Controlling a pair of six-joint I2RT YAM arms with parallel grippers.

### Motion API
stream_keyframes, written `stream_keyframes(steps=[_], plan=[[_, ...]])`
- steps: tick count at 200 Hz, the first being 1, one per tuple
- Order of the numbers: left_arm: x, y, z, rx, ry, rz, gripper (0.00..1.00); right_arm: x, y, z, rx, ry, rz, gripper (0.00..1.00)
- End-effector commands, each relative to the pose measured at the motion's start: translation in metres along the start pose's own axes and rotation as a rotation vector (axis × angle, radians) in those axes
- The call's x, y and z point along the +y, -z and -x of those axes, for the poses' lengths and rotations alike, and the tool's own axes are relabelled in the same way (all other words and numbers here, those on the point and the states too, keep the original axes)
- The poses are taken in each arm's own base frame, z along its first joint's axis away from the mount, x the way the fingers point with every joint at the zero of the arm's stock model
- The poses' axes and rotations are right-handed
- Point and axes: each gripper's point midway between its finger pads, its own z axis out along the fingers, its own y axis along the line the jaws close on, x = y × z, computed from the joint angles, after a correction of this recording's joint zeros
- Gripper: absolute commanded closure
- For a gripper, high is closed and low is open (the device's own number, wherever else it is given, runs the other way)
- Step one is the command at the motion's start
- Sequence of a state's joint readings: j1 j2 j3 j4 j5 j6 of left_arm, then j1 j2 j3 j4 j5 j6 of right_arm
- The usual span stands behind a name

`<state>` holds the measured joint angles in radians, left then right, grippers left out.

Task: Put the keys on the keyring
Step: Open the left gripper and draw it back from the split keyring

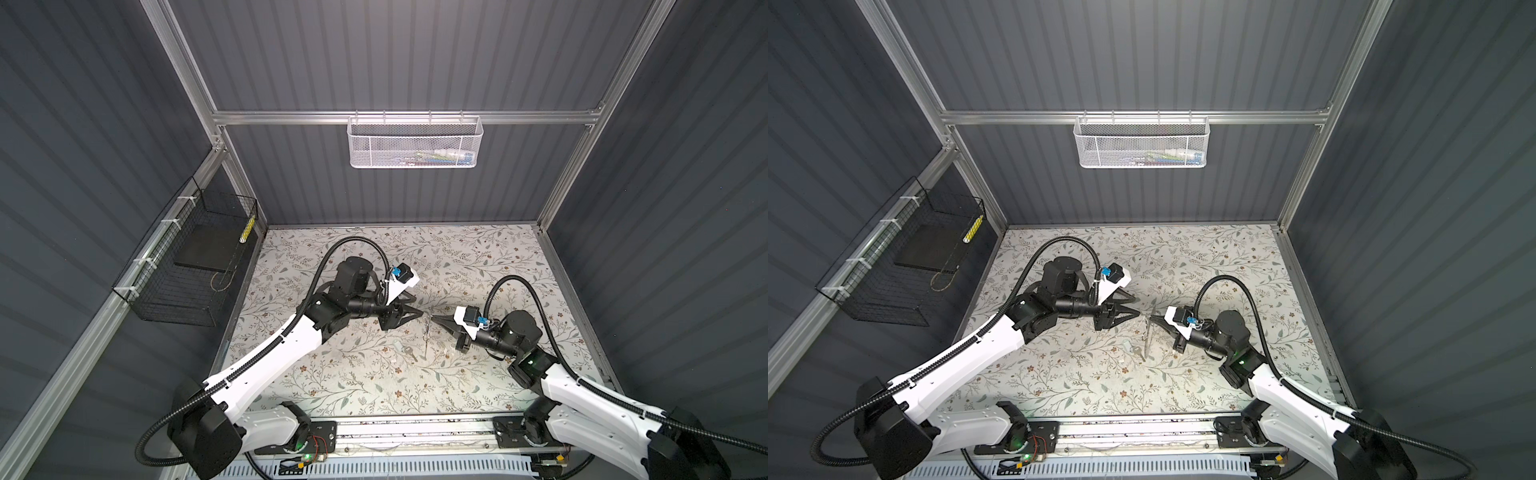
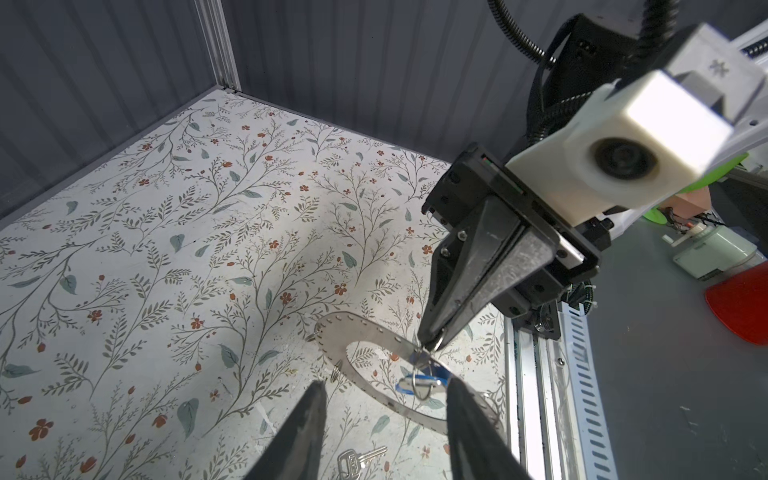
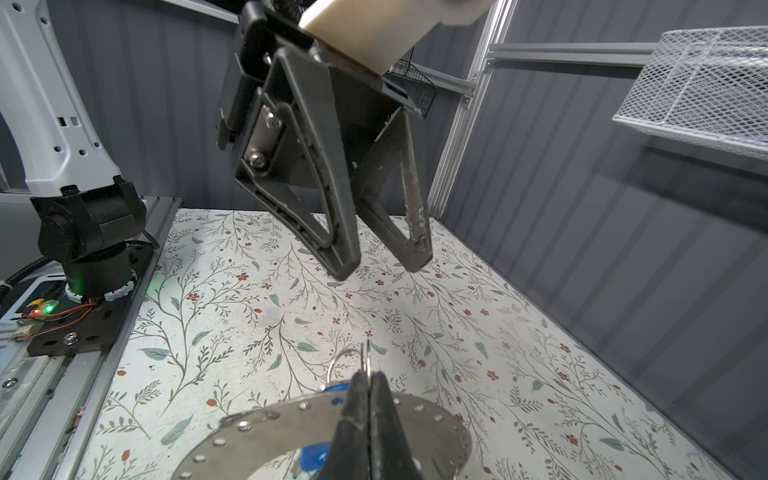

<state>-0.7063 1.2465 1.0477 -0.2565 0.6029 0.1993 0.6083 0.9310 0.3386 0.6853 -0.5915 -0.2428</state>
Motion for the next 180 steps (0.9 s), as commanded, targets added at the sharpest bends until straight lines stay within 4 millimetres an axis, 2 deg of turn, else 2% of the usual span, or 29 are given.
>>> stream_keyframes(steps=[1, 67, 180], plan=[[-0.002, -0.007, -0.011, 0.021, -0.010, -0.026, 0.50, -0.004, -0.001, 0.026, -0.071, 0.028, 0.008, 1.00], [-0.003, -0.017, -0.024, 0.056, -0.007, -0.029, 0.46, -0.004, 0.000, 0.031, -0.088, 0.023, 0.009, 1.00], [0.022, -0.024, -0.045, 0.122, -0.030, 0.091, 0.46, -0.003, 0.001, 0.037, -0.110, 0.028, 0.011, 1.00]])
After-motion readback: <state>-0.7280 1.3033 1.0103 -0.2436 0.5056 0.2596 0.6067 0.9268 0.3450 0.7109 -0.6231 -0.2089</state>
